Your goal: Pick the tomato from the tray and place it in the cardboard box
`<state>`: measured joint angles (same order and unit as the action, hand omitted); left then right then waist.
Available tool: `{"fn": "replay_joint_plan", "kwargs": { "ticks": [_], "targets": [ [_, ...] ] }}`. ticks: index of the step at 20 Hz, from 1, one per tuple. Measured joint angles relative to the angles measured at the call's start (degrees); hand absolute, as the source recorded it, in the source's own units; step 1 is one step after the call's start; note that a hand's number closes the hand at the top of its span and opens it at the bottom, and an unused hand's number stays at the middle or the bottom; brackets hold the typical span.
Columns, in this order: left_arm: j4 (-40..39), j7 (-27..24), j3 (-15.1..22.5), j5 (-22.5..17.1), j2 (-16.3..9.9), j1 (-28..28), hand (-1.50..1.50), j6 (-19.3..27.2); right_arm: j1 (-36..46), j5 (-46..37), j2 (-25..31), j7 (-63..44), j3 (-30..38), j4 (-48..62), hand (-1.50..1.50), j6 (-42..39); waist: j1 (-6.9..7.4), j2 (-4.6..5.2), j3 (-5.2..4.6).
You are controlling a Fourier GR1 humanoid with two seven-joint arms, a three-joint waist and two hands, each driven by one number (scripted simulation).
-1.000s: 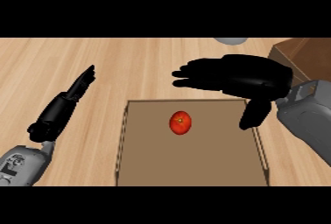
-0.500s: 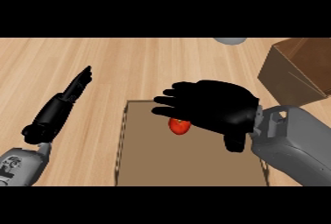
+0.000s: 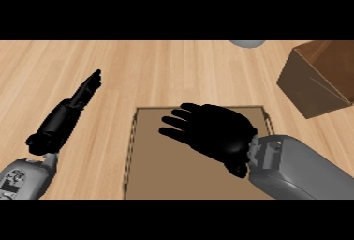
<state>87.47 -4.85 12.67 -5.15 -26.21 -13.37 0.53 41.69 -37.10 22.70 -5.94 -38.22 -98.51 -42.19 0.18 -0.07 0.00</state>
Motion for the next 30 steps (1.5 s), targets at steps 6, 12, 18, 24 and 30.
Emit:
{"fn": "replay_joint_plan", "kwargs": {
  "ticks": [6, 12, 18, 24, 30],
  "targets": [
    [-0.9, 0.4, -2.2, 1.6, 1.4, -0.8, 0.0, -2.3, -2.2, -7.1, -2.8, 1.8, 0.7, 1.6, -1.5, 1.4, -0.02, 0.06, 0.0],
    [-1.0, 0.2, -4.4, 2.8, 2.3, -0.5, 0.0, -4.6, -3.1, -14.2, -5.5, 4.7, 0.2, 5.8, -1.5, 3.3, 0.07, 0.08, 0.0],
    [-0.2, -0.8, -6.1, 4.3, 3.4, 1.5, 0.0, -6.1, -4.3, -19.7, -7.0, 6.9, 1.1, 8.5, -1.5, 4.1, 0.09, 0.06, 0.01],
    [1.4, 0.1, -6.8, 6.2, 5.4, 2.5, 0.0, -7.0, -5.5, -23.7, -9.9, 10.6, 1.9, 12.7, -1.5, 5.6, 0.1, 0.06, 0.0],
    [-0.7, -0.6, -8.5, 7.6, 6.7, 0.7, 0.0, -8.3, -7.2, -28.4, -11.7, 13.7, 2.5, 17.6, -1.5, 9.0, 0.02, 0.1, 0.0]
  ]
}}
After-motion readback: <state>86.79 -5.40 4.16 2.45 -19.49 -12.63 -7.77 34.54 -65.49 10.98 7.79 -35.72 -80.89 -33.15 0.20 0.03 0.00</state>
